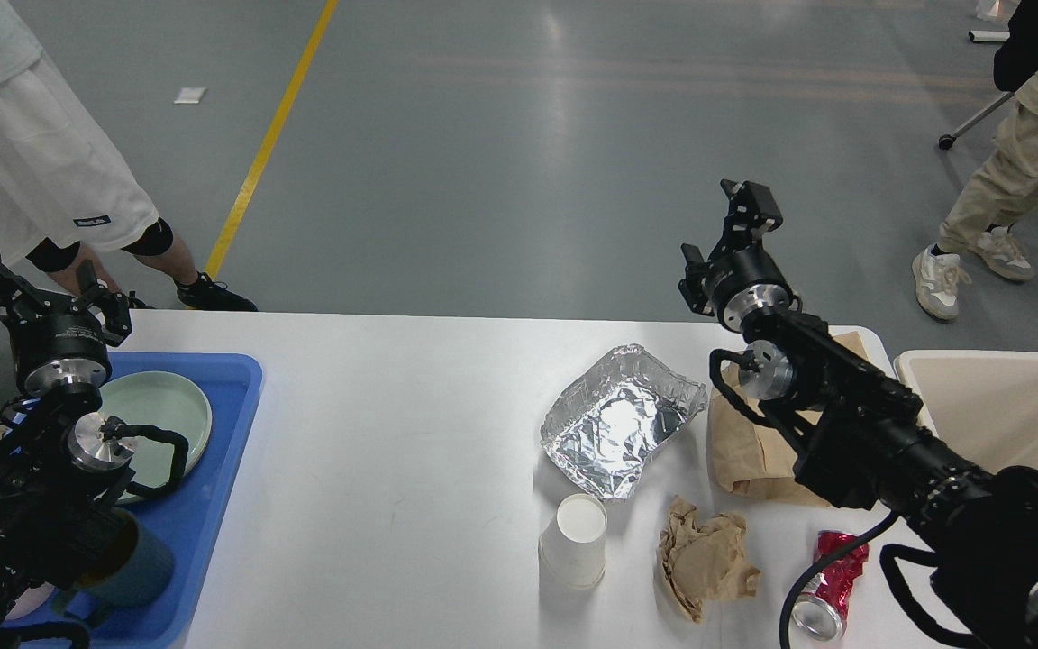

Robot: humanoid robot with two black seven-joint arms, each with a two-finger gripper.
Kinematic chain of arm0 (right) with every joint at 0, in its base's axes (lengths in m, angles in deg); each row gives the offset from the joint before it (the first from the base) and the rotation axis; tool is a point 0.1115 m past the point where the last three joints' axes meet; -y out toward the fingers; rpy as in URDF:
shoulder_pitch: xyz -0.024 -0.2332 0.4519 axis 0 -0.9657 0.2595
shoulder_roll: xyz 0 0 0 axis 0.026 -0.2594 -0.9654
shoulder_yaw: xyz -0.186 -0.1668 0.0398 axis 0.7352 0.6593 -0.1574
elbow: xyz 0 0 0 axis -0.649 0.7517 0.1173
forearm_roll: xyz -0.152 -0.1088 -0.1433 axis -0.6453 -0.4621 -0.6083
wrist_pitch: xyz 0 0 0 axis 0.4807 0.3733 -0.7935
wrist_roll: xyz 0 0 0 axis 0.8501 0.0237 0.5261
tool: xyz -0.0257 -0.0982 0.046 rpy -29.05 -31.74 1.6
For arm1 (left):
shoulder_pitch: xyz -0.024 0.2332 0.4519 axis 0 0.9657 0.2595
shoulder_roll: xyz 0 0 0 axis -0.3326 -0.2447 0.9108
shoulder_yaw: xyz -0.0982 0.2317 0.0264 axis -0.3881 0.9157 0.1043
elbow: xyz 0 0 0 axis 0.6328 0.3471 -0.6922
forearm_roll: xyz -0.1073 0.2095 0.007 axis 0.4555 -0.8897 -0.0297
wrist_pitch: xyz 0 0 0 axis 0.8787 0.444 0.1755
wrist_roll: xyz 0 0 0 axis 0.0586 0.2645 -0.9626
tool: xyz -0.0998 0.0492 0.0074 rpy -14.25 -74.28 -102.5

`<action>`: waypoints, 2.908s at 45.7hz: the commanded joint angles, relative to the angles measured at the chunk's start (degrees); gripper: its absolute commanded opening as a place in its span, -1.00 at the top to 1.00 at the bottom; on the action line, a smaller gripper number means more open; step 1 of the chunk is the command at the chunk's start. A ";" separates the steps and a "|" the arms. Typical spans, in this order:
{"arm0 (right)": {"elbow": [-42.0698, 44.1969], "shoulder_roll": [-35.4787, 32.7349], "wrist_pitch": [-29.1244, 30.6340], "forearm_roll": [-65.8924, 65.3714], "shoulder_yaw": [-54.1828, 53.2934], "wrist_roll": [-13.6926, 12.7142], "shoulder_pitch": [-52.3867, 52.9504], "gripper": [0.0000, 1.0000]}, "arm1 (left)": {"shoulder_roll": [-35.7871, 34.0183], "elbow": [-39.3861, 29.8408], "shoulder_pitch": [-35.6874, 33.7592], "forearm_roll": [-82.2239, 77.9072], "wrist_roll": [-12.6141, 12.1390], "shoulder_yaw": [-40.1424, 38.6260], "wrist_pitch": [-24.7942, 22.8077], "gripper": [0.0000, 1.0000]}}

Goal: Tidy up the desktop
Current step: 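Raise the right gripper and move it over the foil tray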

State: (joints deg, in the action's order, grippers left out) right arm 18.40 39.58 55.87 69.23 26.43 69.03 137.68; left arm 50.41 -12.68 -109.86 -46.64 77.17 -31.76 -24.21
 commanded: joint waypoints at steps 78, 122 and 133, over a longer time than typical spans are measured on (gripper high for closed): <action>-2.18 -8.97 2.82 -3.51 53.19 -12.38 15.43 -1.00 | 0.00 0.00 0.00 0.00 0.03 0.00 -0.04 -0.93; -26.35 -6.07 41.02 -1.49 95.48 -28.22 51.98 -1.00 | 0.00 0.00 0.00 0.00 0.03 0.00 -0.04 -0.93; -26.62 -4.75 52.39 4.57 95.05 -28.04 56.04 -1.00 | 0.00 0.00 0.00 0.00 0.03 0.00 0.04 -0.93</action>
State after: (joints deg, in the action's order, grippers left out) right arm -8.53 34.27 107.57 70.13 121.62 40.97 194.31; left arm 50.41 -12.68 -109.86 -46.65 77.21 -31.75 -24.24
